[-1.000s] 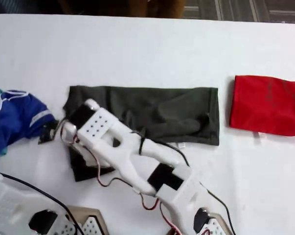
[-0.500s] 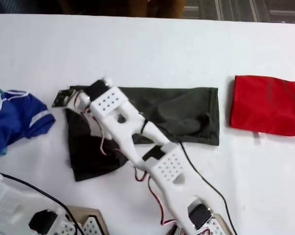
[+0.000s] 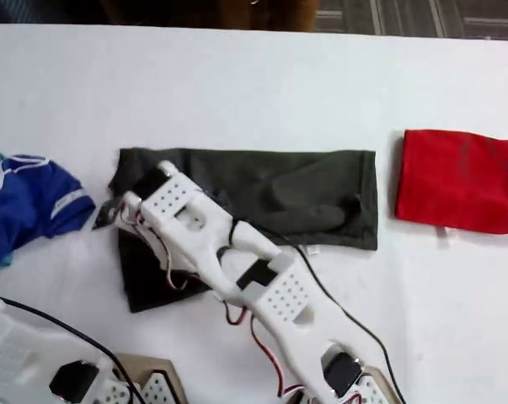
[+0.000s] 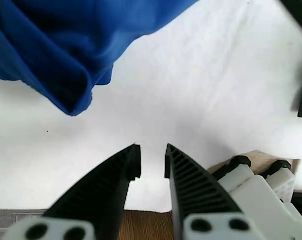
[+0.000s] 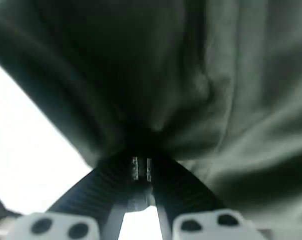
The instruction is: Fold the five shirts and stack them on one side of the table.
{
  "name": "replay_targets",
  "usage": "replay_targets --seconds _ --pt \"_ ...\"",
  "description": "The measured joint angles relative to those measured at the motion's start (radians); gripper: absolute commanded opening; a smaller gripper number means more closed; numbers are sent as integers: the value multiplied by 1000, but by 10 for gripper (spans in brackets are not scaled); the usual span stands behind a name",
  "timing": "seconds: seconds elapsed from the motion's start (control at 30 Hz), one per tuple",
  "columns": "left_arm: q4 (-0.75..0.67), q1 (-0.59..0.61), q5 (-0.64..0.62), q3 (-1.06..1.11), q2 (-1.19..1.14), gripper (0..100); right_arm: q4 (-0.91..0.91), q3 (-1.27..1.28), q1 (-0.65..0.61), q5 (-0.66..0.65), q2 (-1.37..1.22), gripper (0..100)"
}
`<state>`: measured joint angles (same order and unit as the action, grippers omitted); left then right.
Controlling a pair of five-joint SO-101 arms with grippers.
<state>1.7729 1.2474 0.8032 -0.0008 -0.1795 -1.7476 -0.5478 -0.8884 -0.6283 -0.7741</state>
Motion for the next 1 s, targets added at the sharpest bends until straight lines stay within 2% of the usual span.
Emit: replay_targets --seconds 0.3,0.57,0.7,0.8,0.9,1.0 --pt "0 0 0 0 0 110 0 218 -41 -55 176 18" --pt "0 0 0 0 0 110 0 124 -6 -58 301 18" --pt "0 0 0 0 0 109 0 68 98 -58 376 18" --pt "0 -44 -23 0 0 109 0 60 222 -58 402 18" --pt "0 -147 -140 0 0 109 0 60 376 -28 404 18" --pt "0 -299 -292 -35 0 109 0 60 529 11 404 18"
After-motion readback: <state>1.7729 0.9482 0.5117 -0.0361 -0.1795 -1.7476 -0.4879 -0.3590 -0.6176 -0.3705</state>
